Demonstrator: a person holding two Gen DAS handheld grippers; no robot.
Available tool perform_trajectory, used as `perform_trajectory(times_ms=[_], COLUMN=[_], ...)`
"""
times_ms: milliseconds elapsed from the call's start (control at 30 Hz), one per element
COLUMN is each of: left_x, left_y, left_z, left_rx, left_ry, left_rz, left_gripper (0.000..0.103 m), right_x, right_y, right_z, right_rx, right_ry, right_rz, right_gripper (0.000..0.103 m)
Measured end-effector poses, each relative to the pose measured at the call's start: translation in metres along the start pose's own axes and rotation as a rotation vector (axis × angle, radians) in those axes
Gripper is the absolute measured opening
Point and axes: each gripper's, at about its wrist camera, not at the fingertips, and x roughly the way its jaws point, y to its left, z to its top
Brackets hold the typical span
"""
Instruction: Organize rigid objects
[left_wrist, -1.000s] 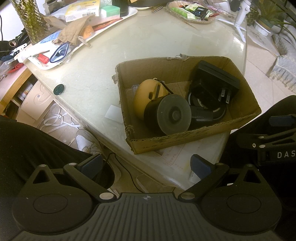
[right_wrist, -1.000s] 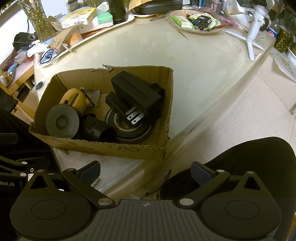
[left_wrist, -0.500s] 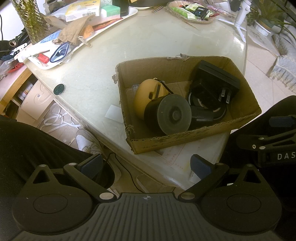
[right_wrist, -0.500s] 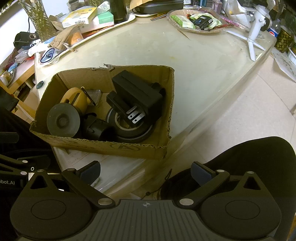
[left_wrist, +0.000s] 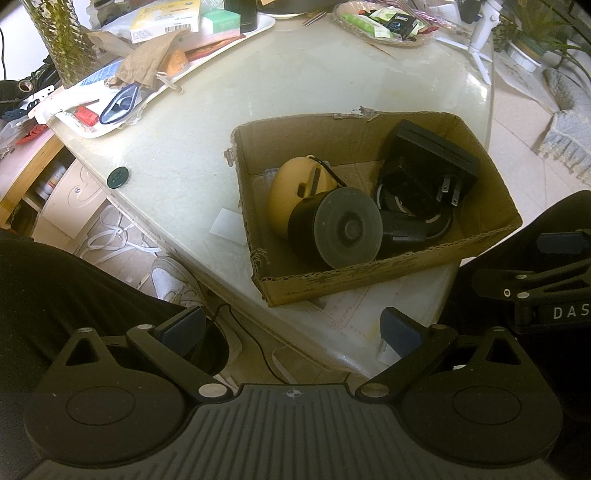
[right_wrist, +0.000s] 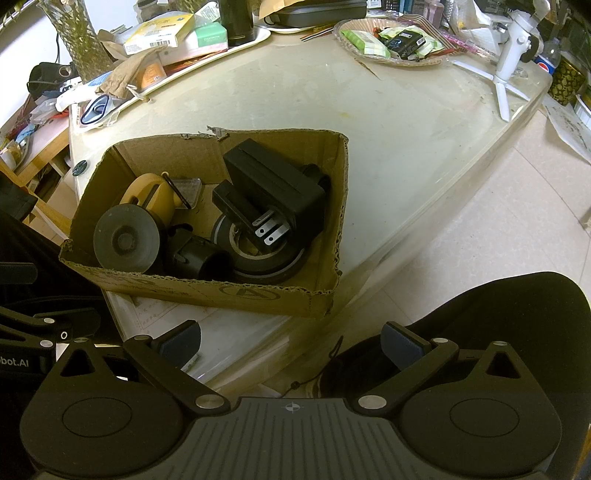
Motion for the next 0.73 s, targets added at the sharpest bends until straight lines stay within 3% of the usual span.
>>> perform_trajectory(times_ms=[733], left_x=[0.0007], left_y=[0.0007], left_z=[-0.0010], left_rx=[-0.001], left_ry=[0.004], left_rz=[0.005], left_gripper=[0.103], right_x=[0.0013], right_y=[0.0007], right_z=[-0.0017], right_rx=[-0.003], right_ry=[0.003], right_rz=[-0.001], right_gripper=[0.103])
